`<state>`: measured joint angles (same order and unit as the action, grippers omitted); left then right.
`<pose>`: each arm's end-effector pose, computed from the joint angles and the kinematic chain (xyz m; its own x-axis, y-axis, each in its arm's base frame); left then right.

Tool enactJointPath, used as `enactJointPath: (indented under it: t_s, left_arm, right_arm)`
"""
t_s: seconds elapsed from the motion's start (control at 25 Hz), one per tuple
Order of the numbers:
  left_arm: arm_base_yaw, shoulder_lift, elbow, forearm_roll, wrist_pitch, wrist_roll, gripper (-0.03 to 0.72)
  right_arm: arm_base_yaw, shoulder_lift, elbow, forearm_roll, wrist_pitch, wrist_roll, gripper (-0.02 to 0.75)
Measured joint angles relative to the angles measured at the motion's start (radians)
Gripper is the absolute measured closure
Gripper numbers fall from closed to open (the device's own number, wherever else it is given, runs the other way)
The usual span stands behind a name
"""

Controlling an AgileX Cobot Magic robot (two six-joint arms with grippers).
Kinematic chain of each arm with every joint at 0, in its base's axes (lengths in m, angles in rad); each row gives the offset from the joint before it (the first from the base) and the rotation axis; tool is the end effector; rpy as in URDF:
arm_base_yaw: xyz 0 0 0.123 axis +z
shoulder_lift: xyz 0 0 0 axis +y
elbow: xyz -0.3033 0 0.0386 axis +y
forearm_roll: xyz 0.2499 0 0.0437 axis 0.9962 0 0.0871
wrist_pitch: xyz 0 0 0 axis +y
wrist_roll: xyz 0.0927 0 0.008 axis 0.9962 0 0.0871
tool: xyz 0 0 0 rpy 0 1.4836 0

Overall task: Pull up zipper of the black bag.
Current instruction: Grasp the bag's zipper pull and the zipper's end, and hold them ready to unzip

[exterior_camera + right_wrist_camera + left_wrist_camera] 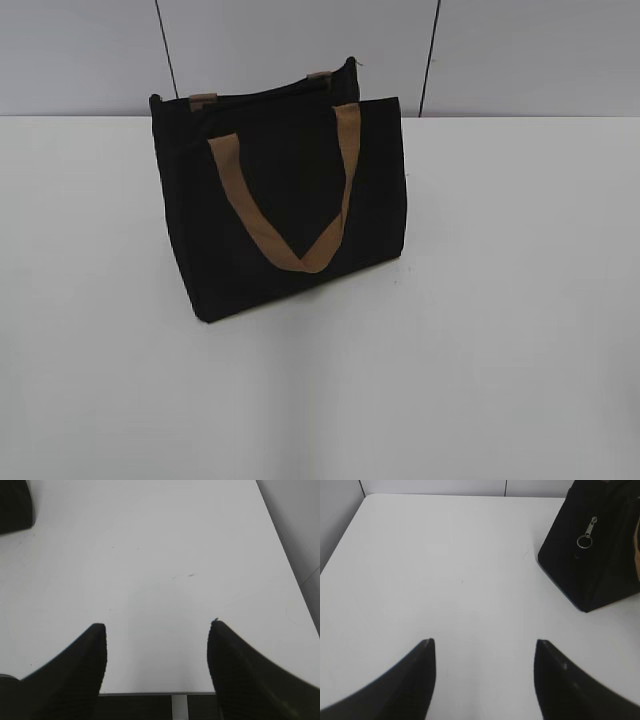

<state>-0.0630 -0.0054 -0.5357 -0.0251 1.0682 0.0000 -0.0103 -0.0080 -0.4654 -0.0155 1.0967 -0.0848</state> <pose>-0.0278 -0.0003 0.2864 -0.4259 0.0148 -0.9047 0.0777 0.9968 -0.0203 -0.0212 -0.0011 0.2644 -0.5106 -0.0865 -0.8555 -0.0248 0.9960 -0.0859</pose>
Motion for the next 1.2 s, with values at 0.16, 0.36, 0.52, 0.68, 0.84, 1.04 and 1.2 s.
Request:
enactJointPath:
  t_s: [0.16,0.36,0.52,0.68,0.84,1.04,1.2]
  left_arm:
    - [0.0,0.0,0.0,0.0,0.0,0.0,0.221]
    - [0.0,0.004,0.0,0.0,0.0,0.0,0.221]
    - [0.0,0.102,-0.036,0.001,-0.091,0.005,0.221]
    - [0.0,0.256,-0.059,-0.001,-0.337,0.014,0.221]
    - [-0.024,0.393,0.036,-0.055,-0.629,0.019,0.221]
    - [-0.06,0.548,0.223,-0.09,-1.079,0.023,0.221]
    - [-0.092,0.725,0.289,-0.082,-1.326,0.023,0.221]
  right_arm:
    - [0.0,0.0,0.0,0.0,0.0,0.0,0.256]
    - [0.0,0.0,0.0,0.0,0.0,0.0,0.256]
    - [0.0,0.0,0.0,0.0,0.0,0.0,0.256]
    - [0.0,0.0,0.0,0.0,0.0,0.0,0.256]
    - [0.0,0.0,0.0,0.0,0.0,0.0,0.256]
    - [0.0,0.0,0.0,0.0,0.0,0.0,0.256]
    - [0.0,0.0,0.0,0.0,0.0,0.0,0.256]
